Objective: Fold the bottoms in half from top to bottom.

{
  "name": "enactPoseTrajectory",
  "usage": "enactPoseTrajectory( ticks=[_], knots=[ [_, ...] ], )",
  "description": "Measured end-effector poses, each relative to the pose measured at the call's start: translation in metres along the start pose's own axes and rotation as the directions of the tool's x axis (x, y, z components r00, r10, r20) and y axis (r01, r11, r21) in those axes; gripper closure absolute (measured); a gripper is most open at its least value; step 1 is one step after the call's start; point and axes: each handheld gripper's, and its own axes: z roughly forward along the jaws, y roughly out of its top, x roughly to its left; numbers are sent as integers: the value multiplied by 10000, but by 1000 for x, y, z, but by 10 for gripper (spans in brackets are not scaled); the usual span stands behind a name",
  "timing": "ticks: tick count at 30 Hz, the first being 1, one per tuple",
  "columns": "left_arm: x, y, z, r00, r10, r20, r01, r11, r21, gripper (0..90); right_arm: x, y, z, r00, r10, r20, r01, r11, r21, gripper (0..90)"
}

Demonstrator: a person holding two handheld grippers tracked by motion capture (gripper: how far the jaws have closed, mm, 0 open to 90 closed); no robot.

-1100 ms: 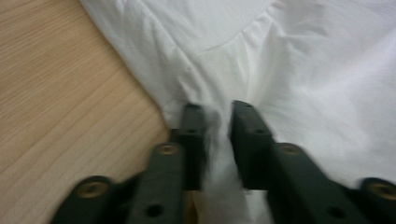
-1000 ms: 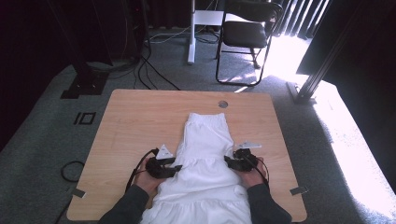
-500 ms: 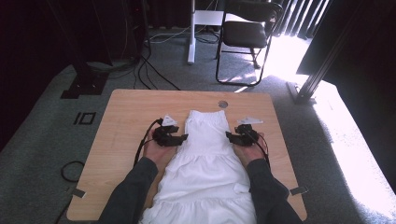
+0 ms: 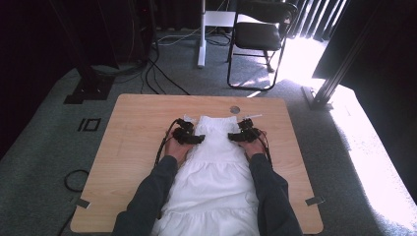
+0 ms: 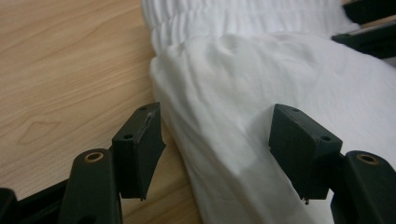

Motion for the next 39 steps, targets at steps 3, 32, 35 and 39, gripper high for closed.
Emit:
enactPoseTrajectory(
  ticks=[3, 32, 35, 39],
  knots=[
    [5, 0, 7, 9988, -464, 177, 460, 9987, 229, 315, 6, 2, 2, 9991, -285, 314, 284, 9996, 28, 456],
    [10, 65, -75, 9867, 917, 1344, -689, 9839, -1651, 865, 8, 67, -82, 9970, -417, -656, 223, 9620, -2722, 835],
    [8, 84, -97, 9848, 1222, 1233, -917, 9693, -2283, 865, 9, 79, -99, 9966, -551, -620, 316, 9434, -3301, 836],
    [1, 100, -122, 9797, 1670, 1107, -1293, 9490, -2875, 863, 11, 94, -131, 9933, -847, -782, 430, 9018, -4300, 835]
  ],
)
